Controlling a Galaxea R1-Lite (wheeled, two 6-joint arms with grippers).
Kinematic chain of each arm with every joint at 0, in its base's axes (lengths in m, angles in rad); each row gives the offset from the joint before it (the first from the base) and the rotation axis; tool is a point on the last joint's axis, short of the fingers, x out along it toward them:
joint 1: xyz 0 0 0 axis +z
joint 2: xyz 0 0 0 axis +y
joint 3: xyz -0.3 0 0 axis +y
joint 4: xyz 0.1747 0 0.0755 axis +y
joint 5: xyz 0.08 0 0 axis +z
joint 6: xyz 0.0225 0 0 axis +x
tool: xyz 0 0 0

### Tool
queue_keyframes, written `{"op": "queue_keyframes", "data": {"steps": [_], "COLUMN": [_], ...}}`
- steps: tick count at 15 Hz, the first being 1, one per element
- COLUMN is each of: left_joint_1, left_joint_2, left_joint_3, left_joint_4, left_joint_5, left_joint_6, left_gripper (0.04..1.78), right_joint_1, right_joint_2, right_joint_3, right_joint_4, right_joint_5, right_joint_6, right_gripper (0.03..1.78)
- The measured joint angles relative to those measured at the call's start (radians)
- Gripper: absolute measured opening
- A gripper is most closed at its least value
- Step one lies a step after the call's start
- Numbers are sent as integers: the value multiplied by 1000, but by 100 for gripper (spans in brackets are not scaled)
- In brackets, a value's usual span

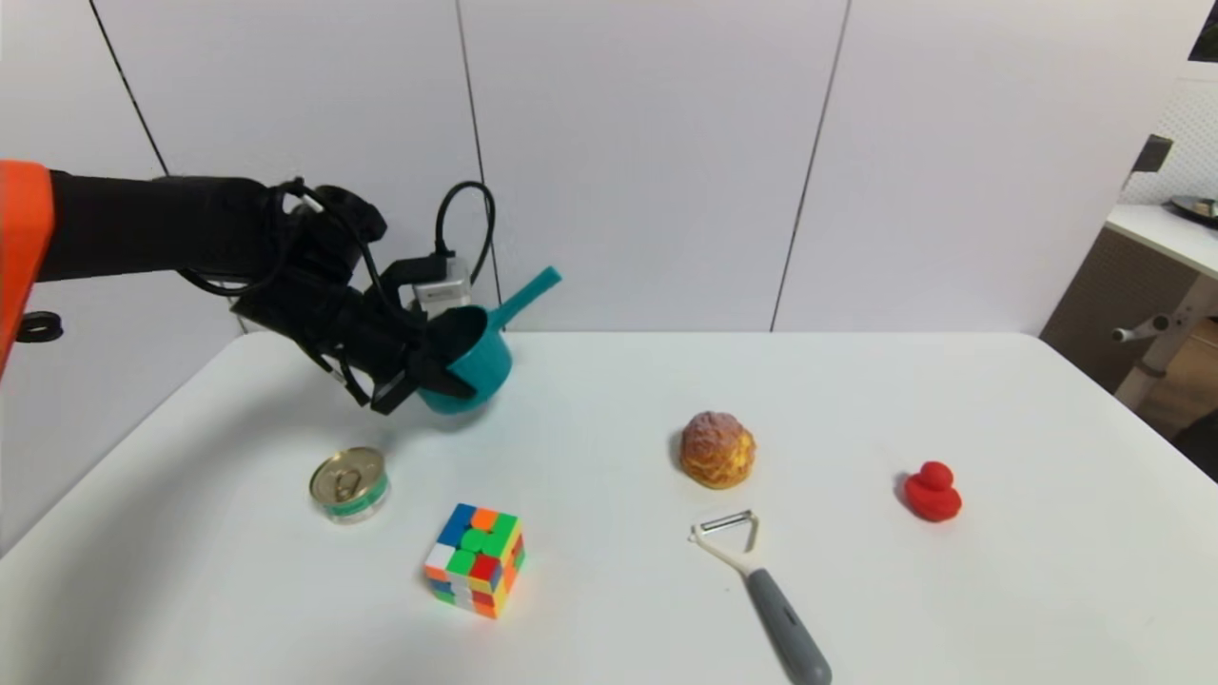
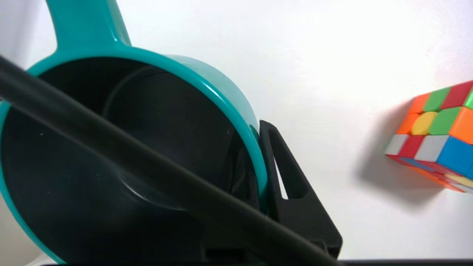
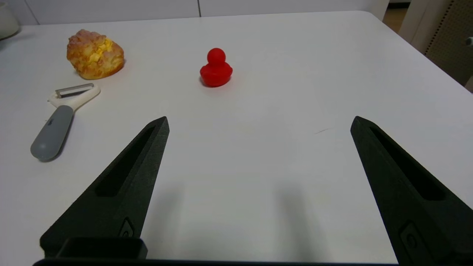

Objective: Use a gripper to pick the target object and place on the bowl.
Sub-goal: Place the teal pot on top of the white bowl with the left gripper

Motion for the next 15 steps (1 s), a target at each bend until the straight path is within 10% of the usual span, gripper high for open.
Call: {"op": "queue_keyframes", "data": {"steps": [15], "left_joint_1": [67], "left_joint_2": [155], "left_joint_3": [-212], "left_joint_4": [-365], "left_joint_5": [91], "left_joint_6": [-145], "left_gripper": [13], "right_joint_1": [0], "right_joint_2": [0], "right_joint_3": [0], "right_joint_4": [0], "right_joint_5": [0], "right_joint_6": [0], "right_gripper": [170]}}
